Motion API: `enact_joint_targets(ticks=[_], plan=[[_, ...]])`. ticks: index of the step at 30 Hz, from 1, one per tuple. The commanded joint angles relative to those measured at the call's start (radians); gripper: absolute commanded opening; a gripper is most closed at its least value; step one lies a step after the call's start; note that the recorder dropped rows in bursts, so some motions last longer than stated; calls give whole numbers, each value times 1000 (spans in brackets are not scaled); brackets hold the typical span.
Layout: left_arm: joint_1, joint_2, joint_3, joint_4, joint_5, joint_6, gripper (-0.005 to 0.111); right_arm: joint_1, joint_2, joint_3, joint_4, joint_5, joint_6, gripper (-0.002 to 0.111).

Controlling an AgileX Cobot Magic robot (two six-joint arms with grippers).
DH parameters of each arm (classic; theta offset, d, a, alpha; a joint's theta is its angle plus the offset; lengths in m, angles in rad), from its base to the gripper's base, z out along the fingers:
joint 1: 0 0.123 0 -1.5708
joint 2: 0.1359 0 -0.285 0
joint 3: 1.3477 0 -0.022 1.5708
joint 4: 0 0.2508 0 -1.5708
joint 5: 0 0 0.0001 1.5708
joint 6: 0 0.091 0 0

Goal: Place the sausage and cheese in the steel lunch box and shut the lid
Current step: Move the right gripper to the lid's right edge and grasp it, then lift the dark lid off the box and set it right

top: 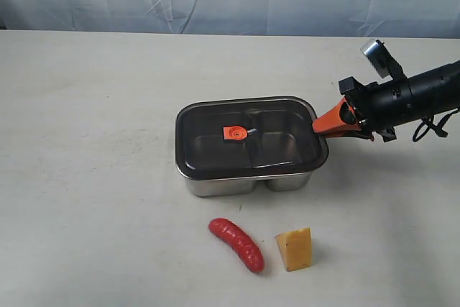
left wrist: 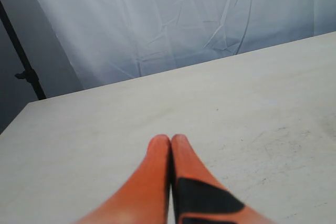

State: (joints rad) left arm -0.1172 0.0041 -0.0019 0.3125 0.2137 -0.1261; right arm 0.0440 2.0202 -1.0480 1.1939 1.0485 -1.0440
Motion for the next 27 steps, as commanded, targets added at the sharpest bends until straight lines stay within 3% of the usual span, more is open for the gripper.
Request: enact_joint_targets(ticks=[1,14,27], plan=[[4,-4,2,6,-6,-2,0,-1,-2,-2,-15,32,-2,-1],[4,-4,2,6,-6,-2,0,-1,-2,-2,-6,173,-2,-1],[4,-4,2,6,-13,-2,0,-1,-61,-2,55,173,-23,-1]])
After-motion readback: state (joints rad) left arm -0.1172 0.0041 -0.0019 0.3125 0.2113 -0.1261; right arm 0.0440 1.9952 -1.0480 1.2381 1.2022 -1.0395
